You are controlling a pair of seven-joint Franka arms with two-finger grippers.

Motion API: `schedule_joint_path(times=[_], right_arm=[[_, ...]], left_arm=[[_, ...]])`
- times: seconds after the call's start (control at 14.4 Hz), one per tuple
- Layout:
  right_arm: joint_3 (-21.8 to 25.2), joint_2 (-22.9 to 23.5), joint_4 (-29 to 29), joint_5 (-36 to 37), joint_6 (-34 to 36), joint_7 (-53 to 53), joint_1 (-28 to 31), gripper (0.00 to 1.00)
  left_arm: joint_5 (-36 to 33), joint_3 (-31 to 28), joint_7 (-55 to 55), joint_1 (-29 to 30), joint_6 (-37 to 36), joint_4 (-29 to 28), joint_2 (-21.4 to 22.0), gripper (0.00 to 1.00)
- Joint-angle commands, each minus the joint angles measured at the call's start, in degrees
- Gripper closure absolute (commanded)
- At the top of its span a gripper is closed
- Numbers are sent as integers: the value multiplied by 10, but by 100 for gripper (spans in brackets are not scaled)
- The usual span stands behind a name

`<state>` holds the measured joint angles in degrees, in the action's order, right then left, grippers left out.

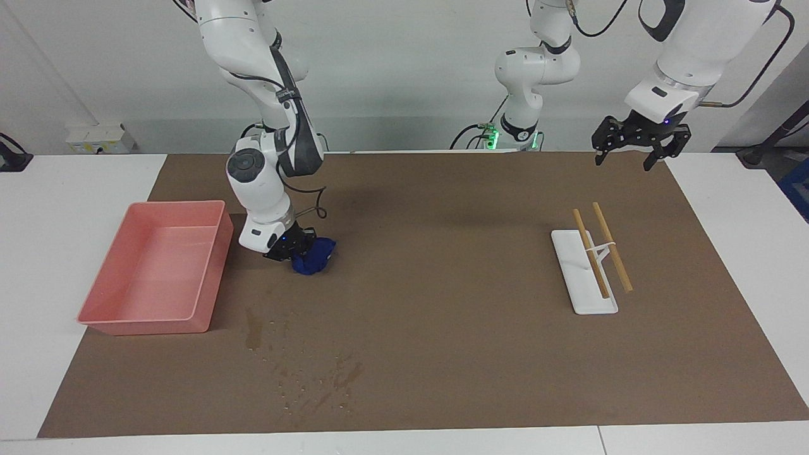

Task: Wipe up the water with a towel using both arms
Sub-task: 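Rub the towel over the water spill with the right gripper, then wipe the towel farther from the robot across the spill with the right gripper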

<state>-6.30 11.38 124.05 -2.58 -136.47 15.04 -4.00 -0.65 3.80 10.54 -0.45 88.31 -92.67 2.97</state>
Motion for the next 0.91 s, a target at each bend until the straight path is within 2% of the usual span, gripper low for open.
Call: schedule_joint_path(times=[0.0, 0.35, 0.63, 0.84], right_arm=[[1, 57, -29, 56, -33, 32, 30, 100], [1, 84, -104, 170, -33, 45, 38, 100], [1, 102, -149, 200, -37, 70, 44, 100], [1, 111, -155, 257, -93, 73, 53, 100]], left_arm=[[-1, 1, 3, 4, 9, -20, 16, 0], [-1, 1, 3, 4, 9, -20, 16, 0], [-1, 1, 3, 4, 9, -20, 17, 0], [-1, 1, 3, 4, 9, -20, 17, 0]])
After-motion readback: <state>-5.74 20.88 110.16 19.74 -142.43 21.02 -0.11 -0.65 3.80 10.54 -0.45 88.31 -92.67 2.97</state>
